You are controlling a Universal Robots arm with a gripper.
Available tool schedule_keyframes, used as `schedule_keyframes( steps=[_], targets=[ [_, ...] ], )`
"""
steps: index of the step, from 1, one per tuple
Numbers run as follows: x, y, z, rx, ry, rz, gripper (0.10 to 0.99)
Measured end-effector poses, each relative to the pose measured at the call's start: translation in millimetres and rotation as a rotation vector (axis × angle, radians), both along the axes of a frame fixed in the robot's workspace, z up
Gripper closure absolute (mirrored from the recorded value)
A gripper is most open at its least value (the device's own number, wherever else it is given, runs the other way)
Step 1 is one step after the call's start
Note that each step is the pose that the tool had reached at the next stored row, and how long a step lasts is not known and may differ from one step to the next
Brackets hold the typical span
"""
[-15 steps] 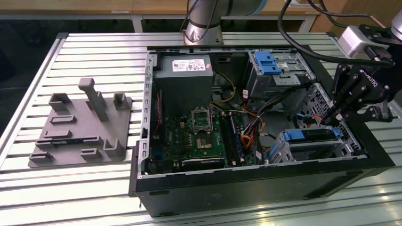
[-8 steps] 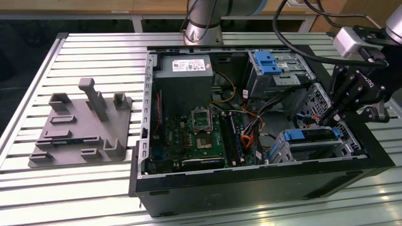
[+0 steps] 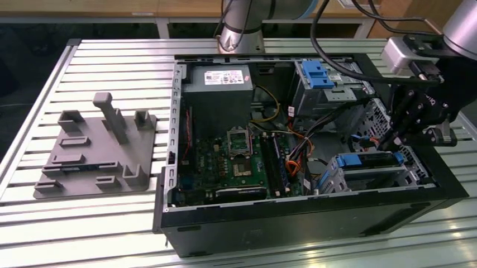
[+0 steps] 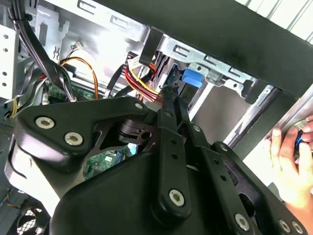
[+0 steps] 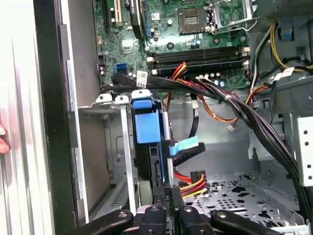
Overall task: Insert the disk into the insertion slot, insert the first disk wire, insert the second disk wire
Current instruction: 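Insert the first disk wire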
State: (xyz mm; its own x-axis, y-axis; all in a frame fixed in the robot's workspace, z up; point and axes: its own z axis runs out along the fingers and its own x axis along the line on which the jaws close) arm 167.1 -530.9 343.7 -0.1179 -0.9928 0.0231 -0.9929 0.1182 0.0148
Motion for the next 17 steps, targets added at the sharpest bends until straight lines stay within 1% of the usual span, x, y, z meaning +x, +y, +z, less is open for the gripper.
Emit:
schedule_keyframes(
  steps=[2, 7, 11, 12, 13, 14, 15, 16, 17],
  targets=[
    [-0.3, -0.1, 0.0, 0.000, -0.0004, 0.013, 0.922],
    [-0.3, 0.0, -0.4, 0.000, -0.0005, 0.098, 0.922],
    [-0.4, 0.1, -0.8, 0.000, -0.0007, 0.101, 0.922],
    [-0.5, 0.1, -0.9, 0.000, -0.0041, 0.101, 0.922],
    [-0.9, 0.0, -0.9, -0.001, -0.0188, 0.102, 0.922],
    [-1.3, 0.0, -1.1, -0.002, -0.0348, 0.103, 0.922],
    [-2.0, 0.0, -1.3, -0.003, -0.0460, 0.103, 0.922],
    [-2.2, 0.0, -1.5, -0.003, -0.0475, 0.103, 0.922],
    [-2.2, 0.0, -1.5, -0.003, -0.0476, 0.103, 0.922]
  ],
)
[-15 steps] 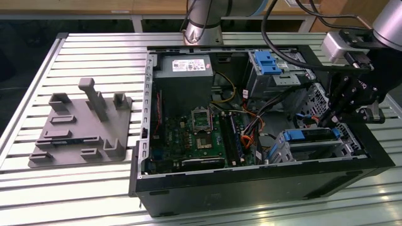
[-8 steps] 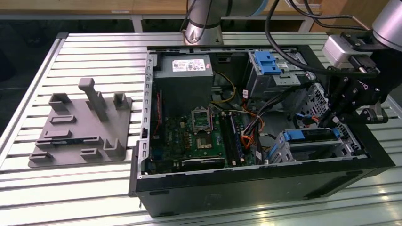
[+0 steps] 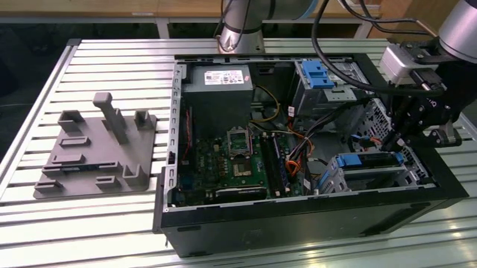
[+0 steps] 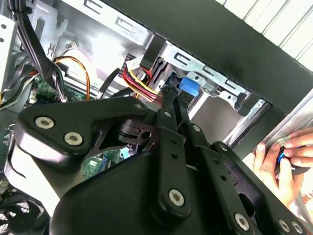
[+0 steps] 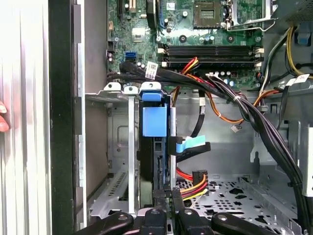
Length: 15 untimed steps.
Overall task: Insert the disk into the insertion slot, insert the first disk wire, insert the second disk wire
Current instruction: 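Insert the first disk wire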
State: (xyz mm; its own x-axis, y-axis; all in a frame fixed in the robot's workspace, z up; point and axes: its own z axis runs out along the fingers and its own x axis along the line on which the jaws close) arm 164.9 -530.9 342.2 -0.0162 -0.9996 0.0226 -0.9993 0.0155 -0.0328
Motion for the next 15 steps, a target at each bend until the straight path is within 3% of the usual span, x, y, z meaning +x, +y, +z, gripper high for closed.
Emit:
schedule_keyframes(
  steps=[2, 6, 8, 15],
  targets=[
    [-0.2, 1.5, -0.1, 0.000, 0.0000, 0.000, 0.922],
    [-0.5, 11.2, -0.3, -0.002, 0.0014, 0.000, 0.922],
    [-1.8, 11.2, -0.2, -0.003, 0.0049, 0.000, 0.922],
    [-4.9, 9.0, -0.1, -0.001, 0.0062, 0.000, 0.922]
  ],
)
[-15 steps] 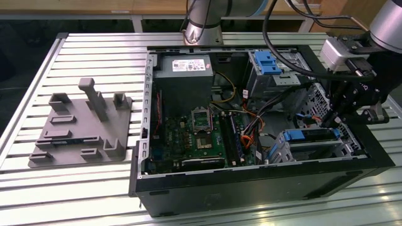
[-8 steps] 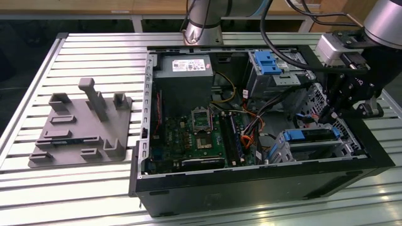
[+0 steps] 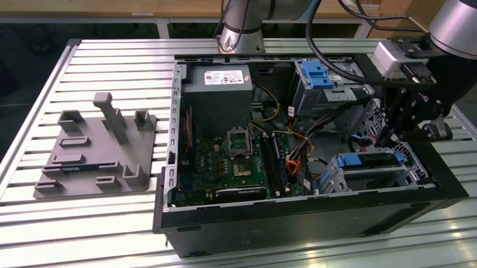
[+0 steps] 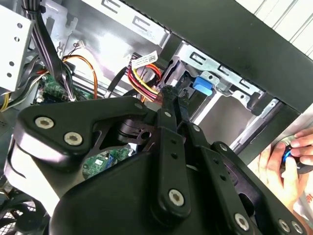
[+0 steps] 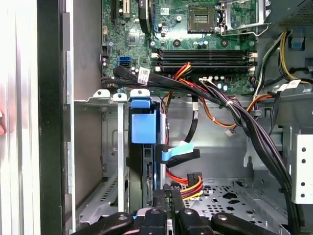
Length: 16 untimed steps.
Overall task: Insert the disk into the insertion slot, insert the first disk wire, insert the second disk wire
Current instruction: 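Insert the first disk wire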
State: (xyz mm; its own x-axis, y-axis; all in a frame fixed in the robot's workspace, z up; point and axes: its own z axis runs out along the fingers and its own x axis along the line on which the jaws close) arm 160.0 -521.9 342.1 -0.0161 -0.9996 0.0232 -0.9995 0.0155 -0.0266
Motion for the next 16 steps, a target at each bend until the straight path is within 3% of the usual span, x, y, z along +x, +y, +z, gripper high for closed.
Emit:
schedule_keyframes(
  steps=[6, 16],
  targets=[
    [0.0, -7.8, 0.9, 0.023, 0.0000, 0.000, 0.922],
    [-0.1, -9.2, 1.0, 0.024, 0.0013, -0.005, 0.922]
  ],
)
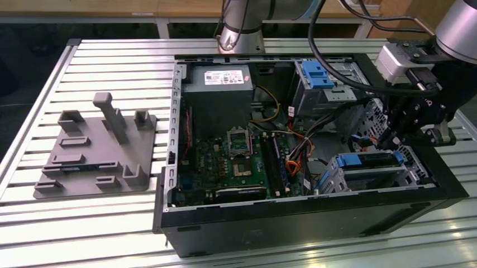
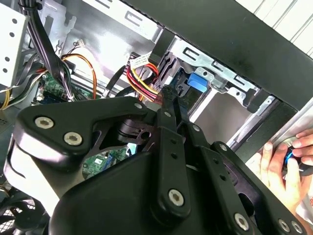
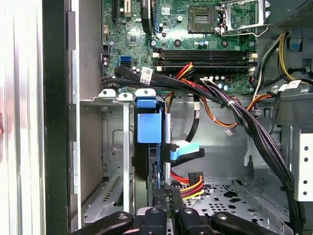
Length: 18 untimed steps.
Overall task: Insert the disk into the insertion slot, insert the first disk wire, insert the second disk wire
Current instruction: 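Insert the first disk wire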
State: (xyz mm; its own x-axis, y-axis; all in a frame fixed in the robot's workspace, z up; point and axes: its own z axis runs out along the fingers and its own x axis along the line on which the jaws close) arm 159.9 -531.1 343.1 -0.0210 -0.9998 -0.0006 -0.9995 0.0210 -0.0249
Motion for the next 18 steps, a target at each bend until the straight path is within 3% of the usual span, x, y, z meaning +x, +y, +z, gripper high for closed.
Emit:
schedule_keyframes(
  steps=[2, 3, 18],
  targets=[
    [0.0, -0.6, -0.1, 0.000, 0.0022, -0.010, 0.922],
    [0.2, -2.8, -0.1, 0.000, 0.0100, -0.028, 0.922],
    [1.9, -5.4, -1.2, 0.000, 0.0163, -0.026, 0.922]
  ],
)
